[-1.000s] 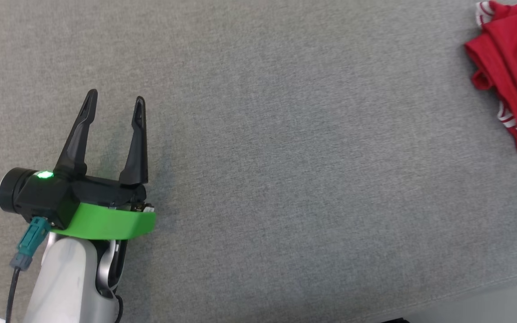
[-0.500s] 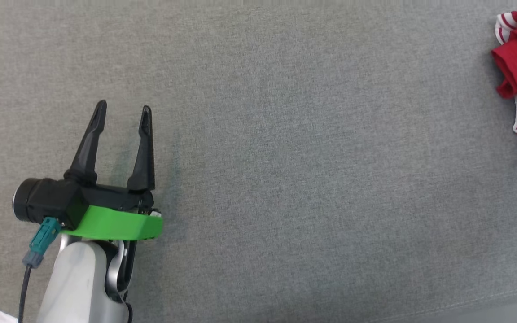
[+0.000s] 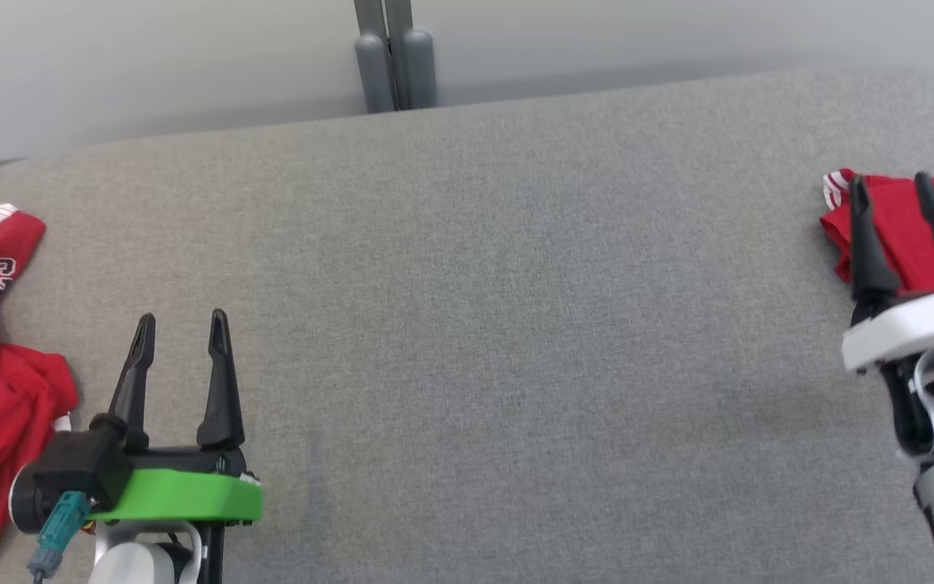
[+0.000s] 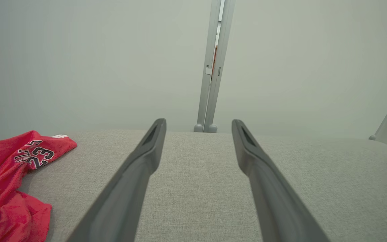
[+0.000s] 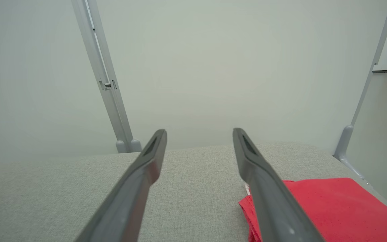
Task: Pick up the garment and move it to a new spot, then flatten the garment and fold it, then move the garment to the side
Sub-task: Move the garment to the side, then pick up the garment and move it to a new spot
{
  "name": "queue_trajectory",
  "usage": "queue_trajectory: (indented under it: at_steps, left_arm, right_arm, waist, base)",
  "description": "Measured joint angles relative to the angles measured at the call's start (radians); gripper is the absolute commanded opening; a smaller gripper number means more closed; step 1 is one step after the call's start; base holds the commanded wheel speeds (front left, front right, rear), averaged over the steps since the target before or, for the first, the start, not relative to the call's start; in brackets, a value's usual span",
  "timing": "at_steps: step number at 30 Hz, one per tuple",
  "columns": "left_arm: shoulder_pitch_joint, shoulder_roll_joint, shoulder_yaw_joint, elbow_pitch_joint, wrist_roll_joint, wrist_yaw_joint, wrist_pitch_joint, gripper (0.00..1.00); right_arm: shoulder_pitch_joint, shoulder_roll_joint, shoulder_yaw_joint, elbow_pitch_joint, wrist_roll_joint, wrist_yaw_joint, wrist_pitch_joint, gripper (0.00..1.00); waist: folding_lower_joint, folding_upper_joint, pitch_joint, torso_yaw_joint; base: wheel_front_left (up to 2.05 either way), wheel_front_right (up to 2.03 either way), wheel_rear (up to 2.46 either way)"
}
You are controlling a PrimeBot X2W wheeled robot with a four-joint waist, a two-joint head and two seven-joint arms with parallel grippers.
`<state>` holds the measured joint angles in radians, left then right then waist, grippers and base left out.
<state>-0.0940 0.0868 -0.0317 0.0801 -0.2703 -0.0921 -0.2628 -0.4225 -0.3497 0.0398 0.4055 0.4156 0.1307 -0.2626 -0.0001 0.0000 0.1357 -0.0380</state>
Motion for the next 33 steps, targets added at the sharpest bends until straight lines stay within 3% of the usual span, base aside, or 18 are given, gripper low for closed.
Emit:
queue_trajectory:
  at_steps: [5, 12, 21, 33]
  left_arm:
    - [0.051, -0.008, 0.009, 0.034, 0.002, 0.004, -0.001, 1.0]
    - [0.071, -0.013, 0.029, 0.104, 0.023, -0.004, -0.001, 1.0]
    - [0.074, -0.026, 0.047, 0.126, 0.036, -0.017, -0.001, 1.0]
    - [0.066, -0.033, 0.043, 0.135, 0.044, -0.03, -0.001, 1.0]
  right_arm:
    - [0.175, 0.077, -0.022, -0.105, -0.033, 0.0, 0.0, 1.0]
    - [0.293, 0.111, 0.021, -0.146, -0.064, 0.0, 0.0, 1.0]
    - [0.35, 0.162, 0.041, -0.165, -0.092, 0.0, 0.0, 1.0]
    - [0.347, 0.165, 0.064, -0.169, -0.104, 0.0, 0.0, 1.0]
  waist:
    - [0.0, 0.0, -0.083, 0.021]
    - [0.0, 0.0, -0.142, 0.054]
    - [0.0, 0.0, -0.146, 0.064]
    - [0.0, 0.0, -0.135, 0.069]
  base:
    - [0.0, 0.0, 0.0]
    - [0.0, 0.0, 0.0]
    - [0.0, 0.0, 0.0]
    - [0.0, 0.0, 0.0]
